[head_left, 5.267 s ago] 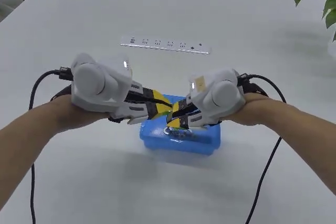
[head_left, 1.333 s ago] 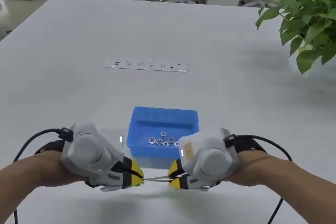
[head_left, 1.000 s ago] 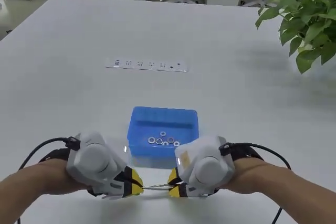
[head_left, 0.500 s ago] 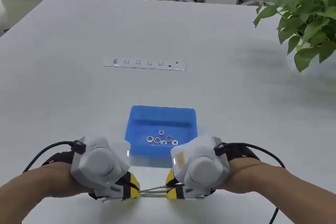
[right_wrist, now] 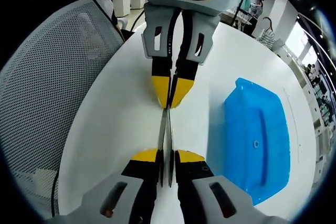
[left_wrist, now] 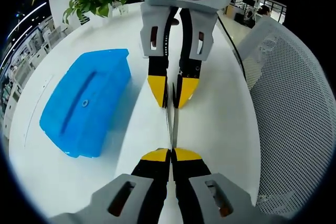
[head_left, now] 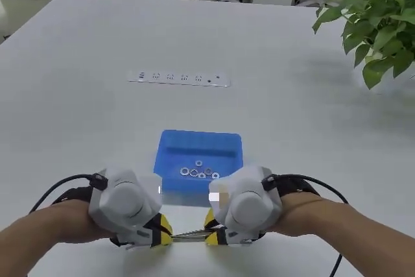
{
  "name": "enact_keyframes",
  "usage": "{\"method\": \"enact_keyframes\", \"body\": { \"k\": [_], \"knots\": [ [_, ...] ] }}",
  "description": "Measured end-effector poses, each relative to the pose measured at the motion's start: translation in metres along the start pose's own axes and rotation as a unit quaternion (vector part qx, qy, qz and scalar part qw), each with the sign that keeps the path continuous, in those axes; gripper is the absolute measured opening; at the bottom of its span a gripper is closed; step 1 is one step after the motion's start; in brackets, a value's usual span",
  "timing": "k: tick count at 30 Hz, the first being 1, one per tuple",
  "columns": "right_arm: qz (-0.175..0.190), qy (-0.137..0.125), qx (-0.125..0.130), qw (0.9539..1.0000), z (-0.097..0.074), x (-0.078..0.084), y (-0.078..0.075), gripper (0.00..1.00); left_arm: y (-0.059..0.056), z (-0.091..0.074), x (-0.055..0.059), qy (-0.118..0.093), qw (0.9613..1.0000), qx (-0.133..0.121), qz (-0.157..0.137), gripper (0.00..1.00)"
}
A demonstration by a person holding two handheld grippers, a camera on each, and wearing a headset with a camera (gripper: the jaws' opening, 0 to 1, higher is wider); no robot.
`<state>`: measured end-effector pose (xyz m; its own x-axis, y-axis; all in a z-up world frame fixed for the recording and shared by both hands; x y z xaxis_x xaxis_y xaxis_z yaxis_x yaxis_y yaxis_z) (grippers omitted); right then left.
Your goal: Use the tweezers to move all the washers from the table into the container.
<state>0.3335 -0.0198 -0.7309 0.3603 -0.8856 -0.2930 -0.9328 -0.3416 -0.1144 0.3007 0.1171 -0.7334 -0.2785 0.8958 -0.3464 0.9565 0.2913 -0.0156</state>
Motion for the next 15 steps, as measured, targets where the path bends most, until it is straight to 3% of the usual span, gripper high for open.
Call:
{"method": "enact_keyframes", "body": {
  "k": [8,15],
  "knots": [
    [0.007,-0.004,0.010,0.9999,-0.003,0.004,0.000,0.20,0.000,-0.001,0.003,0.002,0.9999,-0.010,0.001,0.12],
    [0.031,-0.025,0.027,0.9989,-0.016,0.004,-0.003,0.24,0.002,-0.010,0.011,-0.007,0.9996,-0.021,-0.019,0.19]
  ]
}}
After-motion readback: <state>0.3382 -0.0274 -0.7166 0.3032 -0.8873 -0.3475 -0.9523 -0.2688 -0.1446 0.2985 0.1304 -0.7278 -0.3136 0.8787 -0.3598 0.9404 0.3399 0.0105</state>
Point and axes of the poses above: the centre of the closed fingertips' face, and the gripper's own axes: z roughly forward along the fingers, y roughly to its left, x roughly out of its underside, the point moved 9 cm from there along -z, roughly backward along the fingers, and after that the axes turned 15 degrees about y, right-handed, at the moved point
